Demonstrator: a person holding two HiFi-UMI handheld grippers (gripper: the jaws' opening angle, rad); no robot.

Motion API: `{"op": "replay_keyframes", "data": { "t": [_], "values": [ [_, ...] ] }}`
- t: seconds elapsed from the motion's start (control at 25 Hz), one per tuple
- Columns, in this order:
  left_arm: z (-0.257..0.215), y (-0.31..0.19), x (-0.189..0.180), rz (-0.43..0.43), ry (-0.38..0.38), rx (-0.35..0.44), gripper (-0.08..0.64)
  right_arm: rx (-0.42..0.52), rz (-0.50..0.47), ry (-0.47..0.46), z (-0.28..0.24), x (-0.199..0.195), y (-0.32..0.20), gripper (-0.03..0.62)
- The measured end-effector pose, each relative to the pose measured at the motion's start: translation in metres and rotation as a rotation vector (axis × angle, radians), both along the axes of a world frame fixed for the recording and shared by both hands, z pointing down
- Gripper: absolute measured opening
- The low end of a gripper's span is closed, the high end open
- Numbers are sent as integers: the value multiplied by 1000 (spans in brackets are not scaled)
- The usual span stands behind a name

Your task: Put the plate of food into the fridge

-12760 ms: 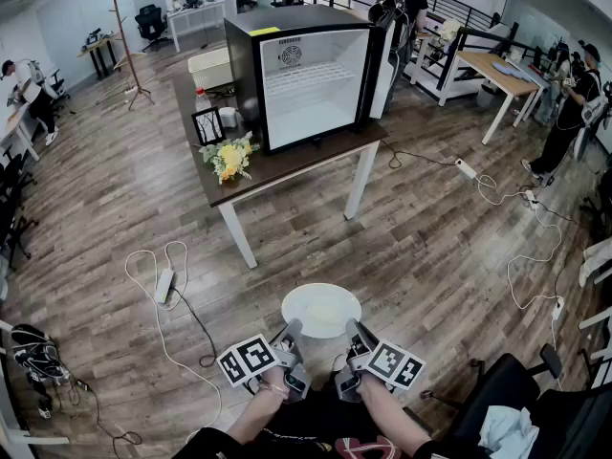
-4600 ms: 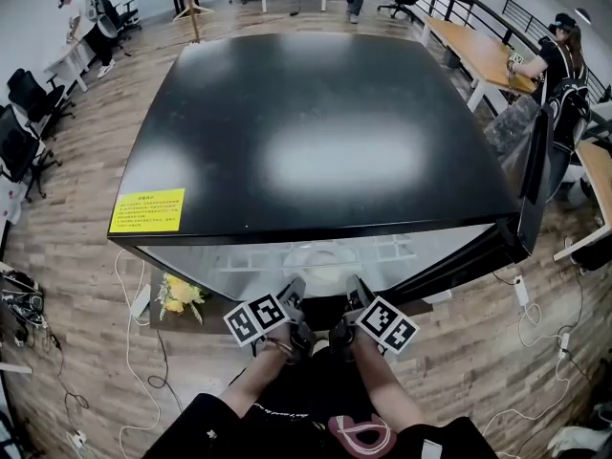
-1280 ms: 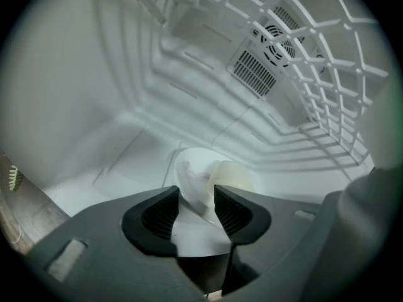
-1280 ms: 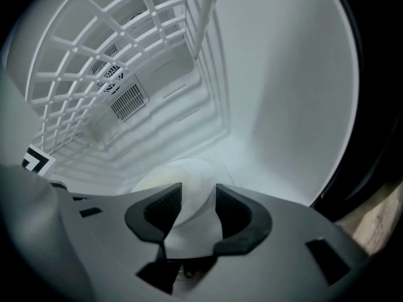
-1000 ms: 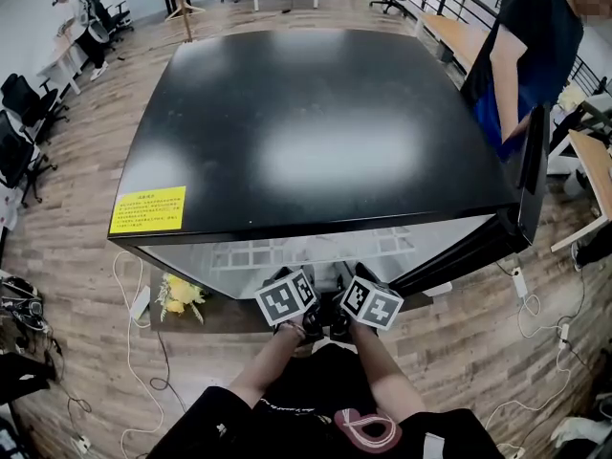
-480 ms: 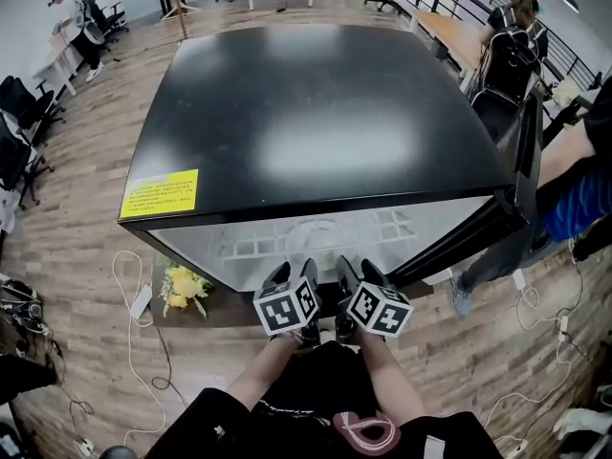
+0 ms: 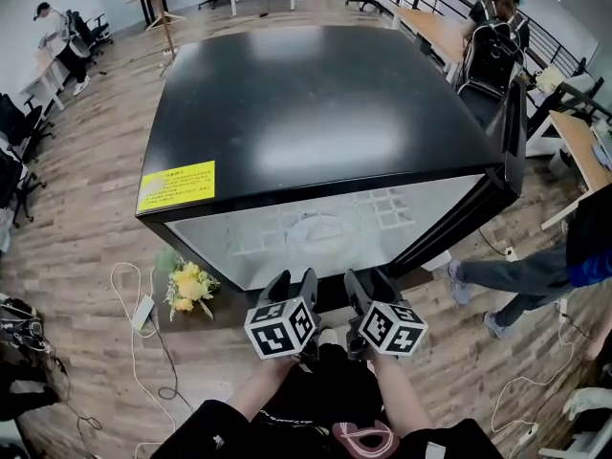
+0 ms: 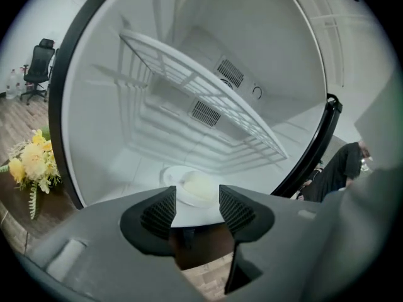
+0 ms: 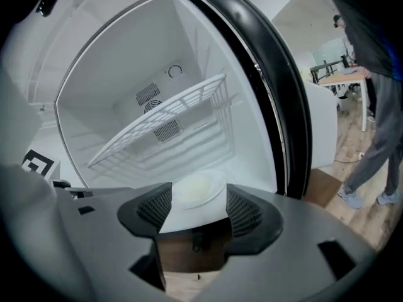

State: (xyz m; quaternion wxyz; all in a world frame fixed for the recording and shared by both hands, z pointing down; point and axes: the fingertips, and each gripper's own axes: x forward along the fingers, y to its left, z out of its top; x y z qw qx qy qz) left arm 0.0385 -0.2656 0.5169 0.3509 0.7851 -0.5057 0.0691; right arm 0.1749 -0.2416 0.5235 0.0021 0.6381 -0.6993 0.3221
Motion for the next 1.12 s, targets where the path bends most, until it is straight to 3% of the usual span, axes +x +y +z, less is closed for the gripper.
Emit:
{"op": "replay_keyframes", "data": {
  "t": [0.24, 0.6, 0.96, 1.12],
  "values": [
    [-16, 26, -15, 69, -34, 69, 215, 61, -14, 85, -24, -10, 30, 258],
    [-21, 68, -24, 172, -71, 119, 202, 95, -13, 129, -34, -26, 70, 200],
    [-20, 78, -27, 187, -99, 173, 52, 121, 28, 182, -37, -31, 87, 49],
    [-17, 81, -28, 201, -95, 167, 23, 122, 44, 205, -36, -32, 91, 19]
  ]
}}
